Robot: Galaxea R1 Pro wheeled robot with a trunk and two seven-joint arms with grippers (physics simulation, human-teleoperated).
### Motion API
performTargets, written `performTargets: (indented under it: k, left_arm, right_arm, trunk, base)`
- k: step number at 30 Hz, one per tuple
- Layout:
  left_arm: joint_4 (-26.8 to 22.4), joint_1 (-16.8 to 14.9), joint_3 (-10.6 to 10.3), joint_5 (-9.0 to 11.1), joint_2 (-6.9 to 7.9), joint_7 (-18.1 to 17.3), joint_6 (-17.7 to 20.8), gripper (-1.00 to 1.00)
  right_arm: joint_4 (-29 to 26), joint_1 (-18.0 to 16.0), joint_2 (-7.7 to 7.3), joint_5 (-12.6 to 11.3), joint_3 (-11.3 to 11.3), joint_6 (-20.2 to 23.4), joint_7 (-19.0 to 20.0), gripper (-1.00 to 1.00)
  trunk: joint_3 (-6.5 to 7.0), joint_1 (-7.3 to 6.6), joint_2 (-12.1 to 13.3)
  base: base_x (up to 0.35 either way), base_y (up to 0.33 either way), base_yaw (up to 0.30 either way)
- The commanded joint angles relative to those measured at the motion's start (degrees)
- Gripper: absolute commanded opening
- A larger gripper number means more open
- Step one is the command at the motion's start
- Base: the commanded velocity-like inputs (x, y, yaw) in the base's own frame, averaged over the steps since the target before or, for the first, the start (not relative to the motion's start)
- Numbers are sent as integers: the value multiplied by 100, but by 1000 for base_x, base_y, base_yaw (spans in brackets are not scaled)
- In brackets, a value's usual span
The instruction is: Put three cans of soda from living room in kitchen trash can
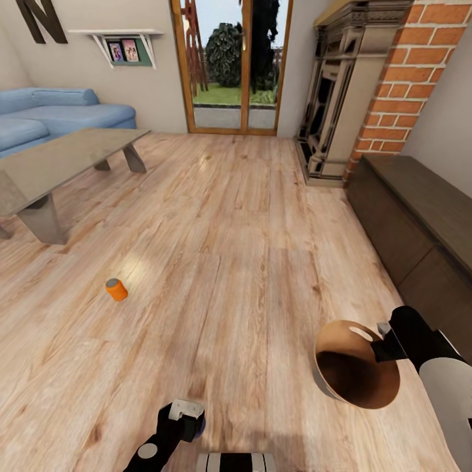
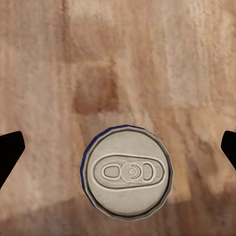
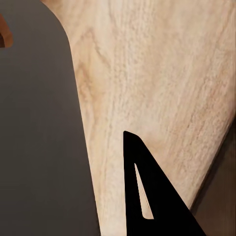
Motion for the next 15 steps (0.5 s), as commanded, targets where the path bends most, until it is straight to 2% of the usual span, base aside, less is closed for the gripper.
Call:
performTargets:
  k: [1,6,15]
  left_arm:
    - [2,0,0,0,0,3,0,100]
    - [9,0,0,0,-1,13,0,100]
    - [-6,0,0,0,0,4,0,100]
  right_arm:
    - [0,-3,0,-94,-2,24,1,-100]
    - [0,-3,0,-94,0,22,5,-100]
    - [0,-3,0,-94,7,15,6,-100]
  trunk:
    - [-22,2,-2]
    - [-133,14,-9]
    - [-133,14,-9]
  base:
    - [0,0,0]
    - [0,0,0]
    - [0,0,0]
